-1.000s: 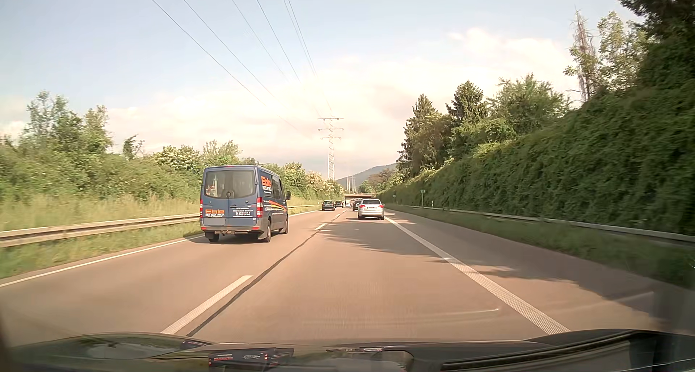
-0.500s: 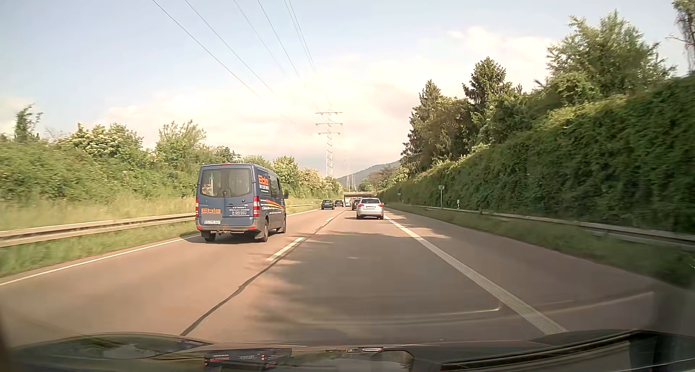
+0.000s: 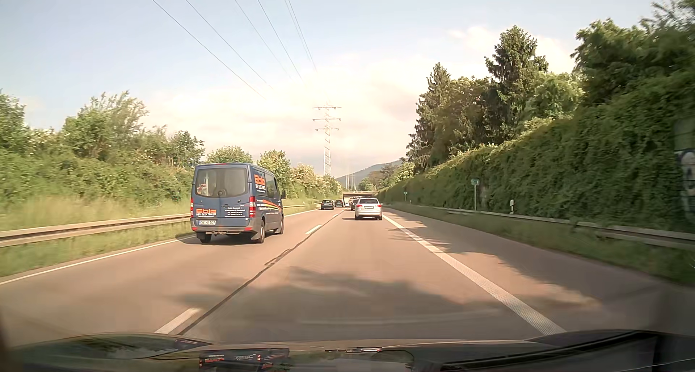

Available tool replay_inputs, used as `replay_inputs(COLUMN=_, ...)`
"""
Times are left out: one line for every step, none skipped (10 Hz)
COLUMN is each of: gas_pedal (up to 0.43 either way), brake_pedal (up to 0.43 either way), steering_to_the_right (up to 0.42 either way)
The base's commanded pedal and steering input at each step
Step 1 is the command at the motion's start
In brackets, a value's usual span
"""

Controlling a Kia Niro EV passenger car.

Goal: Follow the waypoints while adhering to traffic rules and regulations

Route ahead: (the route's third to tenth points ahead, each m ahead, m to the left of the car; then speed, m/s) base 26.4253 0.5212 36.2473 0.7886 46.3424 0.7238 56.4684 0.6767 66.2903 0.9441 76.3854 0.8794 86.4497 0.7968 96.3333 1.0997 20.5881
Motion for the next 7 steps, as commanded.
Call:
replay_inputs(gas_pedal=0.13, brake_pedal=0.0, steering_to_the_right=0.0)
replay_inputs(gas_pedal=0.118, brake_pedal=0.0, steering_to_the_right=0.0)
replay_inputs(gas_pedal=0.118, brake_pedal=0.0, steering_to_the_right=0.0)
replay_inputs(gas_pedal=0.11, brake_pedal=0.0, steering_to_the_right=0.0)
replay_inputs(gas_pedal=0.11, brake_pedal=0.0, steering_to_the_right=0.0)
replay_inputs(gas_pedal=0.11, brake_pedal=0.0, steering_to_the_right=0.0)
replay_inputs(gas_pedal=0.11, brake_pedal=0.0, steering_to_the_right=0.0)
